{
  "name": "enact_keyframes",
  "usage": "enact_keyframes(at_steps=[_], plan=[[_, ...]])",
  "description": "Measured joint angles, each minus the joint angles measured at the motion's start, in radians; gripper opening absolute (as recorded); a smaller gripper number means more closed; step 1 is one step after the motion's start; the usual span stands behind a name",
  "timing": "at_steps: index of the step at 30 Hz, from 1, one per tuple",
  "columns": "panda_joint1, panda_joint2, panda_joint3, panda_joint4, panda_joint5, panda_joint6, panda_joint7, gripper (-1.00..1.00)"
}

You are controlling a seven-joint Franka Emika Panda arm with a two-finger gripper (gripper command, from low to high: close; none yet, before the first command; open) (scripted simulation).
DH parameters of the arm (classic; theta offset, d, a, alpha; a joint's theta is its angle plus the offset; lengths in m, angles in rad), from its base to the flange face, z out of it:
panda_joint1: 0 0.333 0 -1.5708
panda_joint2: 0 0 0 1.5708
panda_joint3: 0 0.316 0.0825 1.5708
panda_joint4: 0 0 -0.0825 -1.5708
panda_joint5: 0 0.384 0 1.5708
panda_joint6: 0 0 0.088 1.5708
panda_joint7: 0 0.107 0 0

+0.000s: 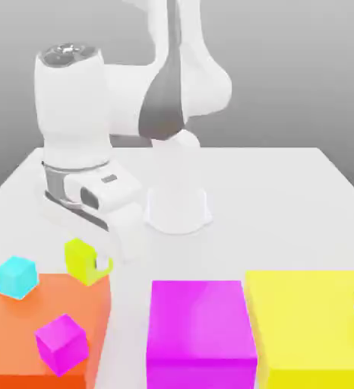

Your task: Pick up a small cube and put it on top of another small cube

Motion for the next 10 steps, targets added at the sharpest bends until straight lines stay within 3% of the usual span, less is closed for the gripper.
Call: enact_keyframes(at_steps=[2, 6, 7, 10], plan=[[-0.048, 0.007, -0.070, 0.025, 0.009, -0.018, -0.081, -1.00], [-0.050, 0.141, -0.110, 0.015, 0.164, 0.092, -0.228, -1.00], [-0.048, 0.176, -0.109, 0.009, 0.207, 0.121, -0.261, 1.00], [-0.034, 0.176, -0.109, 0.009, 0.207, 0.121, -0.261, 1.00]])
